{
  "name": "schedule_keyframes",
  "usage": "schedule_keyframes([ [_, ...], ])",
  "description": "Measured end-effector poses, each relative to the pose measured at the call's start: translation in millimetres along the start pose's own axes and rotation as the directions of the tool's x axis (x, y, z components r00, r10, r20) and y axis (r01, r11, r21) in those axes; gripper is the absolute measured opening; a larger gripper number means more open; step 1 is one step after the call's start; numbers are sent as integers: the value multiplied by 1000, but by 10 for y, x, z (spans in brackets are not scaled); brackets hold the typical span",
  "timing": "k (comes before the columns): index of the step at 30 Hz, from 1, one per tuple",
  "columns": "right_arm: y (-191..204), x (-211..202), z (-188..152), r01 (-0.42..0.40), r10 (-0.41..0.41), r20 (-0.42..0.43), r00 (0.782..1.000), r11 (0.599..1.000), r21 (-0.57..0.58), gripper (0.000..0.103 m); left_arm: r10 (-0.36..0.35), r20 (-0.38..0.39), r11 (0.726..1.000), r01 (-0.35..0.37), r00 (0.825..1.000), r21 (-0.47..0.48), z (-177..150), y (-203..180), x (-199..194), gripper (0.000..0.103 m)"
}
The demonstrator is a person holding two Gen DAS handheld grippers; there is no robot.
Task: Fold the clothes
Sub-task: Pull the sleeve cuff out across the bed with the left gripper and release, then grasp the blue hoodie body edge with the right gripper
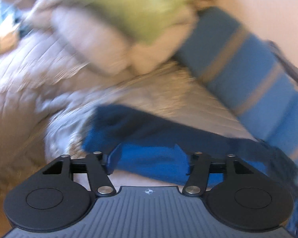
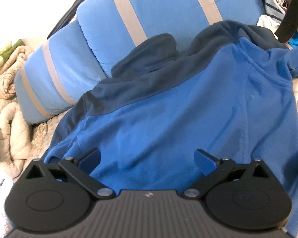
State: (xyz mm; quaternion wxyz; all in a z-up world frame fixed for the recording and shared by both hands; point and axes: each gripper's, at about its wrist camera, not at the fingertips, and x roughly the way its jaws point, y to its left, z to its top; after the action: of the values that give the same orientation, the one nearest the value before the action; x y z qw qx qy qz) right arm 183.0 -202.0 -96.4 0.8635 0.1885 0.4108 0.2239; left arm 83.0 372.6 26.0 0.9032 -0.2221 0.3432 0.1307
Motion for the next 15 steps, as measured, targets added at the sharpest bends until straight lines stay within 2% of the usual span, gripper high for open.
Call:
schedule_keyframes([
  [5, 18, -394, -92, -25, 22, -57, 998, 999, -44, 103, -139, 29, 982, 134, 990, 132, -137, -573, -278, 65],
  [10, 294, -1045, -234, -40, 18, -96, 995, 972, -233, 103, -272, 3, 941, 266, 962, 207, -360, -1063, -423, 67],
  [13, 403, -1340, -323, 13, -58, -128, 990, 945, -326, 103, -325, -20, 909, 318, 946, 272, -491, -1335, -475, 68],
  [15, 402, -1440, -367, 67, -130, -166, 977, 938, -341, 103, -349, -32, 895, 343, 937, 284, -569, -1450, -474, 70],
])
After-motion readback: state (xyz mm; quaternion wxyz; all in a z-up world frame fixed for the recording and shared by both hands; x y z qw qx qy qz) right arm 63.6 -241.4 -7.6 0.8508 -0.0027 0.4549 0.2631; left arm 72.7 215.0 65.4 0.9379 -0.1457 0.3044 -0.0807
